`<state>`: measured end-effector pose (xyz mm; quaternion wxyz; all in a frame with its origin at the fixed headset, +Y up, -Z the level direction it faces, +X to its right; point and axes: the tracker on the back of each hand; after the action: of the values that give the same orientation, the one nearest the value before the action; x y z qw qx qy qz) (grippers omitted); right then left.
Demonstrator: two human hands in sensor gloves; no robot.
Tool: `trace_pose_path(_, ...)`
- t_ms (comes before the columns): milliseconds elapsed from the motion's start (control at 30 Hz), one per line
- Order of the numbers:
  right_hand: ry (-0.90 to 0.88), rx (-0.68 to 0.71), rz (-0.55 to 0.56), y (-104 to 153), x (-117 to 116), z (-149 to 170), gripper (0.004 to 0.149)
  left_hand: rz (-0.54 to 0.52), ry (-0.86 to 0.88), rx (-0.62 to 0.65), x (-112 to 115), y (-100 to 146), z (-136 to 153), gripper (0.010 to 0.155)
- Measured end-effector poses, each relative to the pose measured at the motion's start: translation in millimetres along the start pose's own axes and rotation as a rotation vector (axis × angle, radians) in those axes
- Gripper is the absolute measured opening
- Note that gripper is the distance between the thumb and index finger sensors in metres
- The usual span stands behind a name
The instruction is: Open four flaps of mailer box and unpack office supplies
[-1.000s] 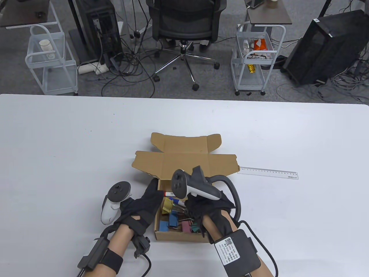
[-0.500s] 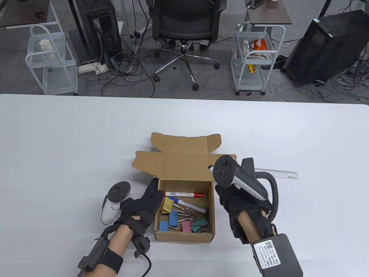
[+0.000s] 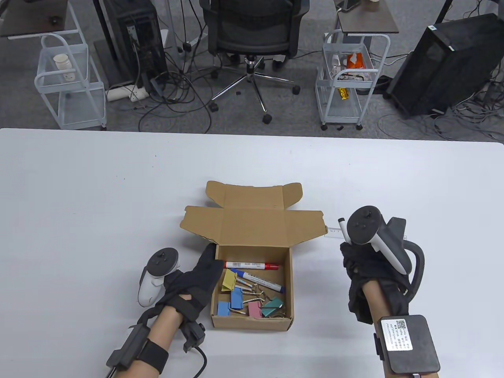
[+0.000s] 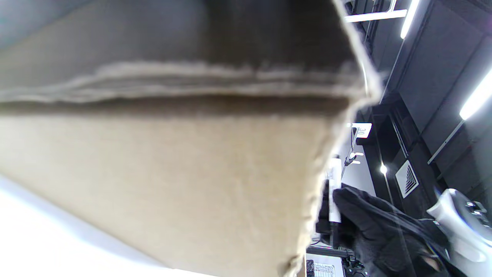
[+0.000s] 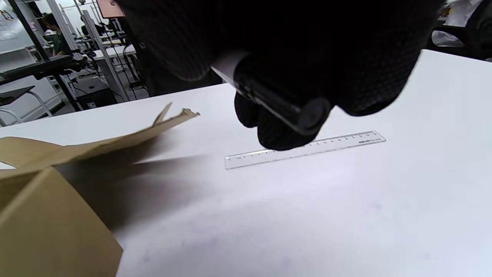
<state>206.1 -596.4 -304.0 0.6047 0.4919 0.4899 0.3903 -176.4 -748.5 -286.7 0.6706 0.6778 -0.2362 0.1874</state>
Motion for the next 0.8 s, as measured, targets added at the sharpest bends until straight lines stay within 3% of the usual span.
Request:
trace_pose_path(400, 0.06, -0.076, -0.092, -35.6, -64.2, 16.6, 0.052, 0.005, 0.001, 0.0, -0.1, -0.2, -0.1, 0.083)
trace_pose_path(800, 0.176, -0.128, -0.089, -56.2, -98.7, 10.6, 0.052, 0.009, 0.003, 0.0, -0.5, -0.3, -0.1, 0.083)
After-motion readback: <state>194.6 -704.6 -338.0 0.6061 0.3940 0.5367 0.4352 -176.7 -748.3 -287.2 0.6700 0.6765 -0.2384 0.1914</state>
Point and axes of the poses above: the tracker on the back of each hand, its own z axis roughly to the little-finger side, its own y axis roughly from the fingertips to the wrist, x = y × z, and after that the axes turned 14 degrees about x, right-handed
